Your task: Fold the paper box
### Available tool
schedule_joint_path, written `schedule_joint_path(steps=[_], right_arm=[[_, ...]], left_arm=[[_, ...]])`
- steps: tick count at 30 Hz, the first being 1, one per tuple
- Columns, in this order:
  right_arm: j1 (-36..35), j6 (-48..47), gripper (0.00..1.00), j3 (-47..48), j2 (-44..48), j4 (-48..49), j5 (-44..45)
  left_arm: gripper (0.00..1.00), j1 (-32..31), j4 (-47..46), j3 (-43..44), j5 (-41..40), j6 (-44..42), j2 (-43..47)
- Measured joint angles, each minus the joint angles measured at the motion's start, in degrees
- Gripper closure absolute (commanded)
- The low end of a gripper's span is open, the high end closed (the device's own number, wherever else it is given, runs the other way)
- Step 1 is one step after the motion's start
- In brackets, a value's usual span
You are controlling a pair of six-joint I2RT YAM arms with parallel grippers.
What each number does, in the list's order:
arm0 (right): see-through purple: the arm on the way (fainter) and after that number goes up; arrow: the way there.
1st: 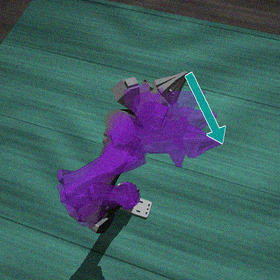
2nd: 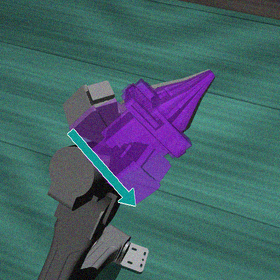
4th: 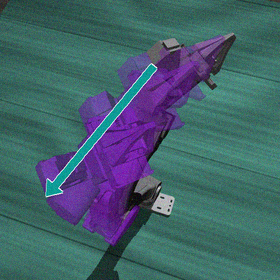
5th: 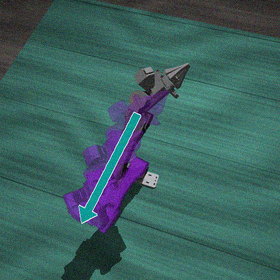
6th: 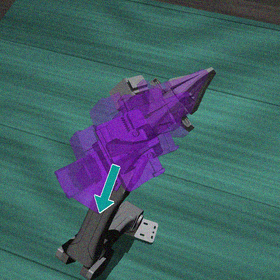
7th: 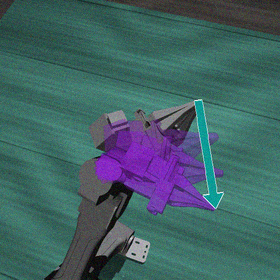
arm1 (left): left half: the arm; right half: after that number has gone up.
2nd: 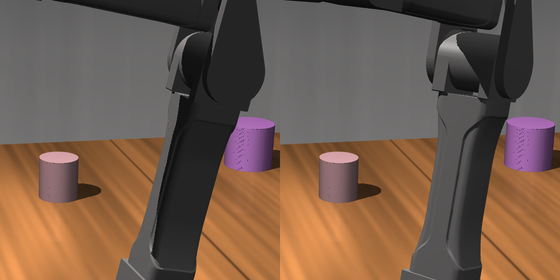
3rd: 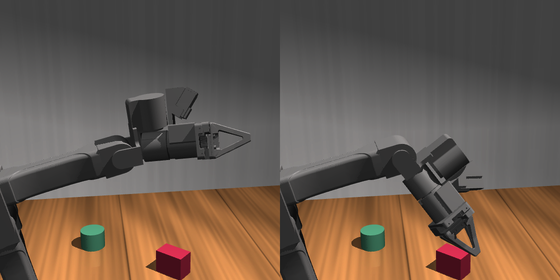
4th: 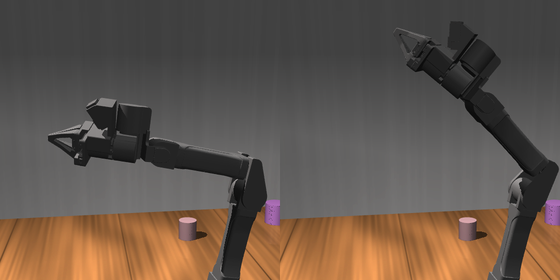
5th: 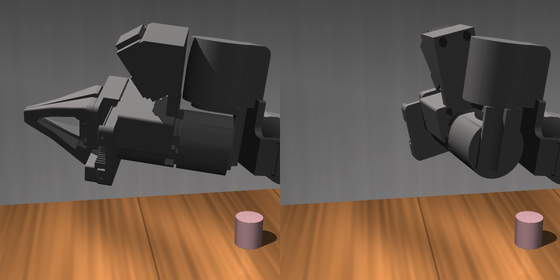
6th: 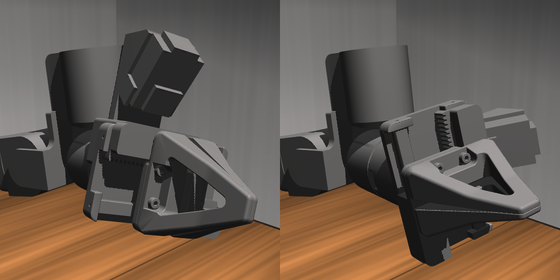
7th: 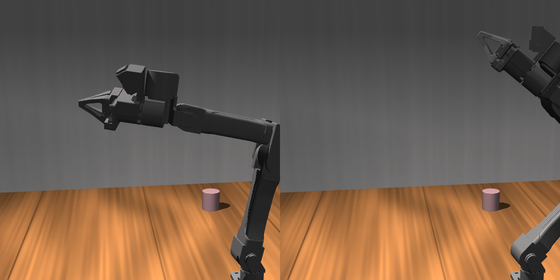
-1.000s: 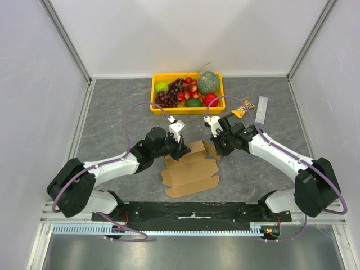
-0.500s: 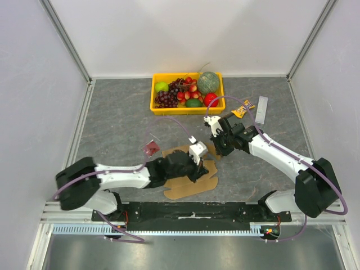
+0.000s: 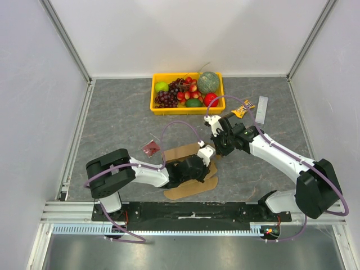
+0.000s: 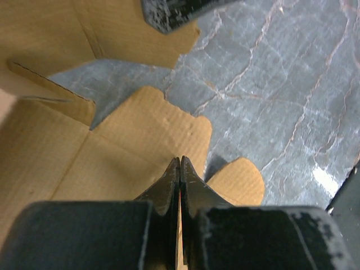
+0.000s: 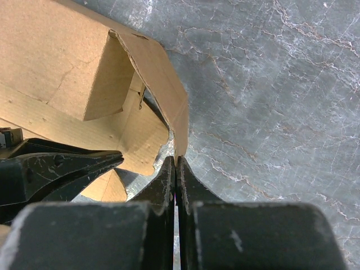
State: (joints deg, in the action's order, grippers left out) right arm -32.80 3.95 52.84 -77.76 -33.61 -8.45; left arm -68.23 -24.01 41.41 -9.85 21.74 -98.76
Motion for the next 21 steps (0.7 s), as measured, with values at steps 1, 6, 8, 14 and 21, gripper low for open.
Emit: schedule_joint_path(steps=[1,6,8,14,21], right_arm=[[0.00,0.02,1.00,0.00,0.00,0.00,0.00],[0.00,0.11,1.00,0.00,0.00,0.13,-0.04],[0.00,0.13,1.00,0.00,0.00,0.15,-0.07],[0.98,0.11,1.00,0.00,0.15,0.15,1.20],[1.20,1.22,1.00,-1.36,1.14,1.40,1.44]], left_arm=[[0.98,-0.02,-0.70,0.00,-0.98,0.11,0.00],[0.98,0.00,-2.47,0.44,-4.22,0.24,-1.31],[0.98,-0.02,-2.43,1.40,-4.76,0.24,-3.06],[0.98,-0.02,-2.38,4.52,-6.14,0.28,-6.45],[0.98,-0.17,-2.23,4.94,-7.06,0.26,-6.78]])
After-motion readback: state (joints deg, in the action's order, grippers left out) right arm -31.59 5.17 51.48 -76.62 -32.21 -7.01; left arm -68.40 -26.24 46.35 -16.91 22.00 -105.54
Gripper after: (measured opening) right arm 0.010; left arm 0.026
